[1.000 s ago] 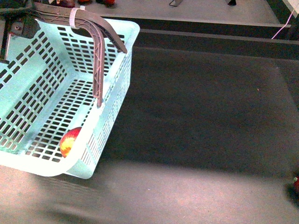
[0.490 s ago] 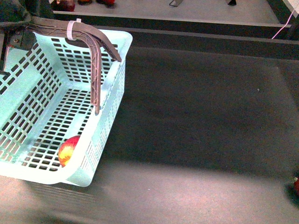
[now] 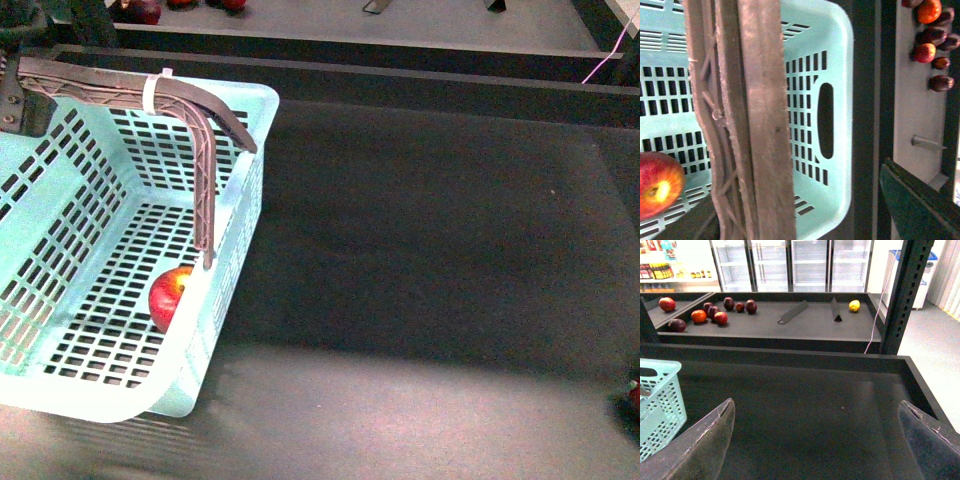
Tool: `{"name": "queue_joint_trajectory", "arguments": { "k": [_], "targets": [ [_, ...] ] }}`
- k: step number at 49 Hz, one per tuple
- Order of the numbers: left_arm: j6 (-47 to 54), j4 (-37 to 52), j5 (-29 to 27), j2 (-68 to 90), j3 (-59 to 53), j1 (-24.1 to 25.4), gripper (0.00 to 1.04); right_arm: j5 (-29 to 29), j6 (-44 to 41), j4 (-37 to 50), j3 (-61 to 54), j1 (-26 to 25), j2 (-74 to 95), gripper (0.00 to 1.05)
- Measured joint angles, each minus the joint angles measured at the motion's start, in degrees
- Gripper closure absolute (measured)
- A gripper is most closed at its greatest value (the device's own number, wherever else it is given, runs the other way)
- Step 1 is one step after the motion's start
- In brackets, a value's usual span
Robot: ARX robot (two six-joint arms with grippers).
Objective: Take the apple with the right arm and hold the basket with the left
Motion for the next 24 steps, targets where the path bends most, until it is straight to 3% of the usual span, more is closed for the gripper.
{"name": "queue_joint_trajectory", "arguments": {
  "k": [5, 24],
  "targets": [
    [-1.9, -4.0, -2.3, -5.3, -2.4, -0.9, 0.05, 0.0, 0.0, 0.0, 0.0, 0.0, 0.0, 0.09],
    [-4.1, -8.7, -9.0, -21.3, -12.5, -3.7, 0.07, 0.0, 0.0, 0.0, 0.0, 0.0, 0.0, 0.09]
  ]
}}
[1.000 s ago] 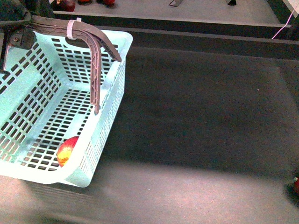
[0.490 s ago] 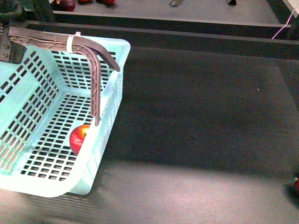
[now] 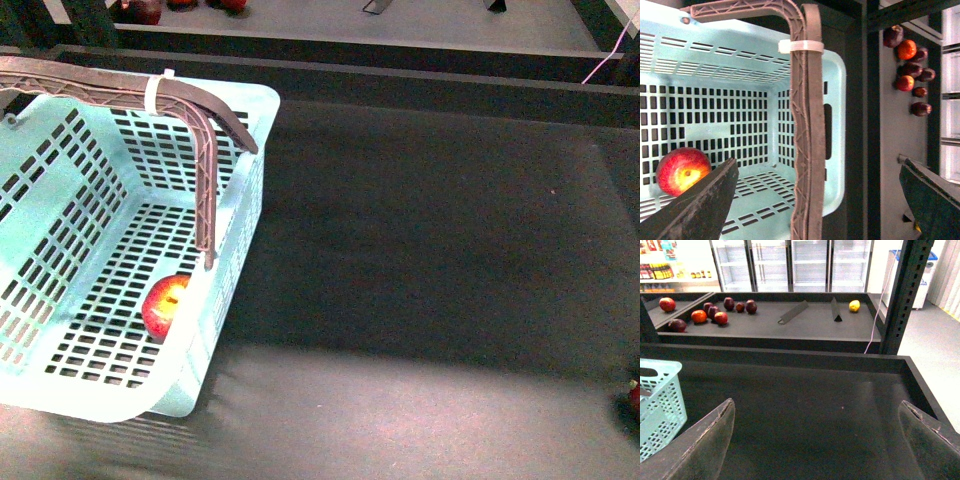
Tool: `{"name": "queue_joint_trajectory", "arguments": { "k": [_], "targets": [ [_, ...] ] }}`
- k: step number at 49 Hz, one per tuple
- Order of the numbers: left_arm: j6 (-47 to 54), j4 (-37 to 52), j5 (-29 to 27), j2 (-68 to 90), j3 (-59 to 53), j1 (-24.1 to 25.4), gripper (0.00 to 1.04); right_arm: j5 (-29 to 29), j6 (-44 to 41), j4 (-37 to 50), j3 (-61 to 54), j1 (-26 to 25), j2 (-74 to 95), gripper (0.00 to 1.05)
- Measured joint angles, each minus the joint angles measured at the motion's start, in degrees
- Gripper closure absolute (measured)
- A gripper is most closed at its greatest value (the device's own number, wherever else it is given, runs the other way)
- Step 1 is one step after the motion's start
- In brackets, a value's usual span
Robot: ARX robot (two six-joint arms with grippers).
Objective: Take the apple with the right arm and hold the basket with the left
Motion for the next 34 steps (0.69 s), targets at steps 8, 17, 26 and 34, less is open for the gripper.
{"name": "queue_joint_trajectory", "arguments": {
  "k": [8, 17, 26, 34],
  "targets": [
    [2.6, 2.0, -0.5, -4.0, -0.9, -2.0, 0.07, 0.0, 0.0, 0.0, 0.0, 0.0, 0.0, 0.09],
    [48.3, 46.6, 13.8, -8.3, -18.6, -0.7, 0.36, 0.0, 0.0, 0.0, 0.0, 0.0, 0.0, 0.09],
    [84.0, 58.8, 17.3, -17.2, -31.5, 3.9, 0.73, 0.0, 0.0, 0.0, 0.0, 0.0, 0.0, 0.09],
    [89.4, 59.0, 20.6, -24.5, -40.0, 6.9, 1.01, 0.0, 0.0, 0.0, 0.0, 0.0, 0.0, 0.09]
  ]
}}
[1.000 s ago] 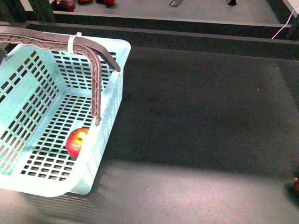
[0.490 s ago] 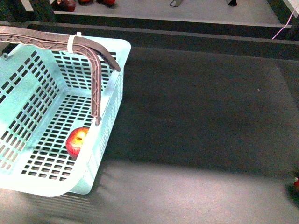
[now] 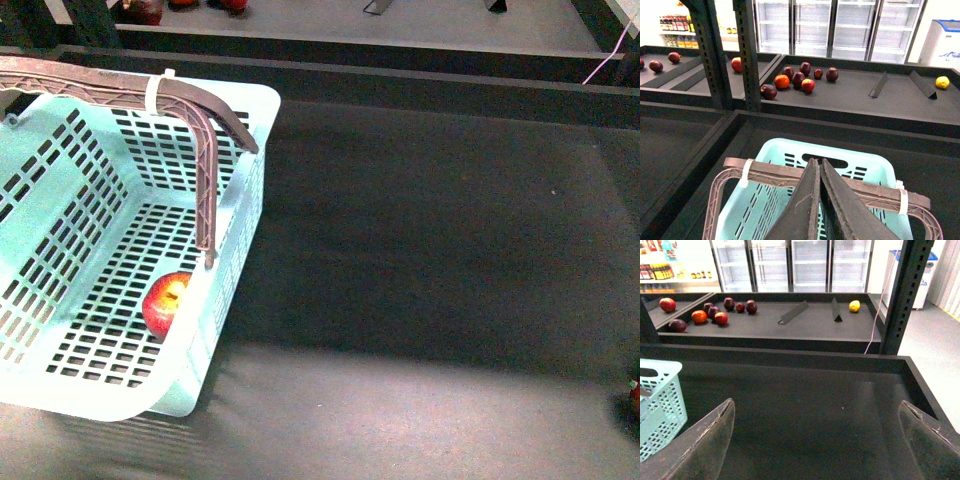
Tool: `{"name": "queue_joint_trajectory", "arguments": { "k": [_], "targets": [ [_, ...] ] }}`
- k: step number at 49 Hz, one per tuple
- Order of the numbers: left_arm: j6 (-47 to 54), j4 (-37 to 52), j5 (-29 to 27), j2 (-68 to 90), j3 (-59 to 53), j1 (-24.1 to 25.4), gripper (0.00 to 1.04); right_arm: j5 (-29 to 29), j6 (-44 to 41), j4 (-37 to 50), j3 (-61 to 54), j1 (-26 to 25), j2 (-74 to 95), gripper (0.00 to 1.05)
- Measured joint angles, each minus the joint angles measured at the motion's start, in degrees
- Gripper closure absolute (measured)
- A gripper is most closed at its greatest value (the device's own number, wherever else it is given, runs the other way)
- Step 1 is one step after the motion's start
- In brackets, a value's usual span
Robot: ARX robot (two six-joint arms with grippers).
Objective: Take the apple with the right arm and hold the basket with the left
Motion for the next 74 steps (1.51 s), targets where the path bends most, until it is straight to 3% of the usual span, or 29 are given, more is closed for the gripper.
{"name": "queue_joint_trajectory", "arguments": {
  "k": [17, 30, 59, 74],
  "targets": [
    [0.9, -6.2, 6.8, -15.0, -8.7, 7.3, 1.01, 0.0, 0.0, 0.0, 0.0, 0.0, 0.0, 0.09],
    [1.0, -9.0, 7.2, -22.7, -13.2, 7.4, 1.01, 0.0, 0.0, 0.0, 0.0, 0.0, 0.0, 0.09],
    [1.0, -28.0, 7.2, -42.9, -13.4, 7.4, 1.01, 0.0, 0.0, 0.0, 0.0, 0.0, 0.0, 0.09],
    [1.0, -33.3, 7.2, -48.2, -13.4, 7.4, 1.01, 0.0, 0.0, 0.0, 0.0, 0.0, 0.0, 0.09]
  ]
}}
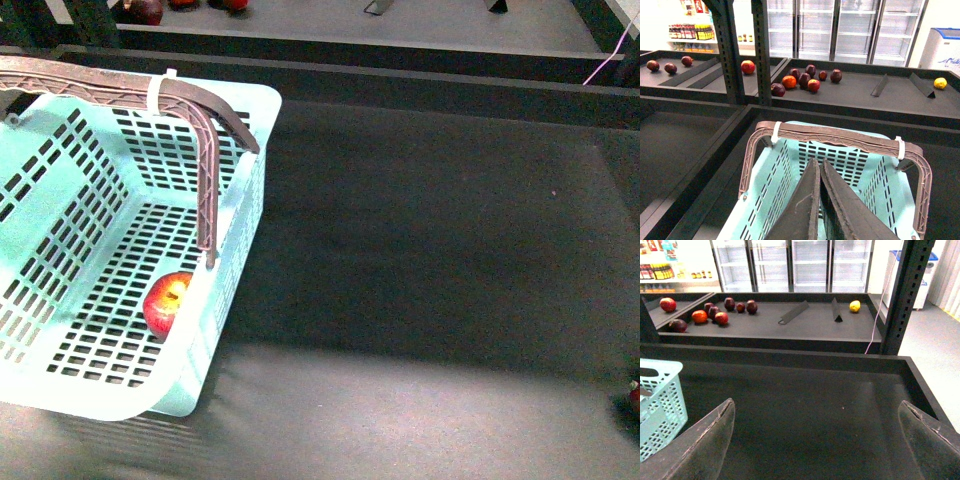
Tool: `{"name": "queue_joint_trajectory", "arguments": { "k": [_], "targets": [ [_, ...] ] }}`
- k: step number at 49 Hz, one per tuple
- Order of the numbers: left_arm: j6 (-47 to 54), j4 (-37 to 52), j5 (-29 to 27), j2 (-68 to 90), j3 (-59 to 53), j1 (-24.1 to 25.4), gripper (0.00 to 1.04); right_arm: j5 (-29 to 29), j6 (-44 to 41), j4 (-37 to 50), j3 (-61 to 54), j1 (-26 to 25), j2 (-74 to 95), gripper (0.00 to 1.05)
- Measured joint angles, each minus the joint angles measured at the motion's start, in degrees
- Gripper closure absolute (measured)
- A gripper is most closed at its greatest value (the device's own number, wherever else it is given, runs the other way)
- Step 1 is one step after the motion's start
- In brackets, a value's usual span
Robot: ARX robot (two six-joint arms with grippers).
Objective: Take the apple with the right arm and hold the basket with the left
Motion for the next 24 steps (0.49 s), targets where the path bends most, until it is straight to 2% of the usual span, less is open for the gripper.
{"name": "queue_joint_trajectory", "arguments": {
  "k": [13, 17, 24],
  "targets": [
    [0.0, -3.7, 0.0, -3.6, 0.0, 0.0, 1.01, 0.0, 0.0, 0.0, 0.0, 0.0, 0.0, 0.09],
    [0.0, -11.5, 0.0, -9.4, 0.0, 0.0, 1.01, 0.0, 0.0, 0.0, 0.0, 0.0, 0.0, 0.09],
    [0.0, -13.4, 0.0, -13.0, 0.0, 0.0, 1.01, 0.0, 0.0, 0.0, 0.0, 0.0, 0.0, 0.09]
  ]
}}
